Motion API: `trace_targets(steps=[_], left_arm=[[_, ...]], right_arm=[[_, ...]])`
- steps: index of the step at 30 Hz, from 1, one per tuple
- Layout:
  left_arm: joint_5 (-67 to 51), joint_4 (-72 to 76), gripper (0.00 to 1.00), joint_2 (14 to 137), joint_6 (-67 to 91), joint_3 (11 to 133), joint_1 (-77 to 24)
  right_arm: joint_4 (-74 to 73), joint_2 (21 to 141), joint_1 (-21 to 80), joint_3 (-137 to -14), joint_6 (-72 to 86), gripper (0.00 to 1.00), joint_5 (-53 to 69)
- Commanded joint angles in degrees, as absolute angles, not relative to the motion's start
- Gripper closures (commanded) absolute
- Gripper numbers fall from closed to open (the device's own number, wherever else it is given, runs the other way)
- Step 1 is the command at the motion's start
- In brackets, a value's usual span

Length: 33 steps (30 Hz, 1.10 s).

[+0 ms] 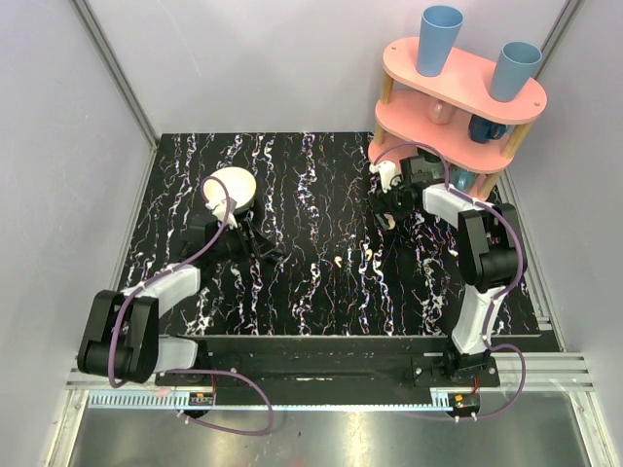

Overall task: Insert the wireless bluetooth earbuds into the charging case
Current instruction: Pick up the charging case from the center of the board.

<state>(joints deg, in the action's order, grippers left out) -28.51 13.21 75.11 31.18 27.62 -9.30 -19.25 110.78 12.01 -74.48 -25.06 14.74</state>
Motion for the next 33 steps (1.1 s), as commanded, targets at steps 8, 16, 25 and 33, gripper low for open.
trace_targets(steps=[8, 16, 25, 33], left_arm=[[-29.7, 7.47, 0.35, 69.96, 28.92, 31.64, -8.7], [-31.11, 9.67, 0.35, 70.22, 29.53, 31.03, -8.7], [-33.57, 10.64, 0.35, 71.1, 29.53, 31.46, -8.7], [-35.24, 12.73, 0.35, 71.11, 29.97, 31.29, -8.7]], right_arm=[[-21.7, 110.74, 10.28, -72.78, -41.64, 0.03, 23.72], [-24.17, 111.97, 10.11, -73.83, -44.3, 0.14, 25.92], [-27.07, 113.82, 10.2, -76.29, -43.59, 0.33, 25.67], [-27.16, 112.59, 10.2, -75.59, -42.89, 0.58, 25.4]])
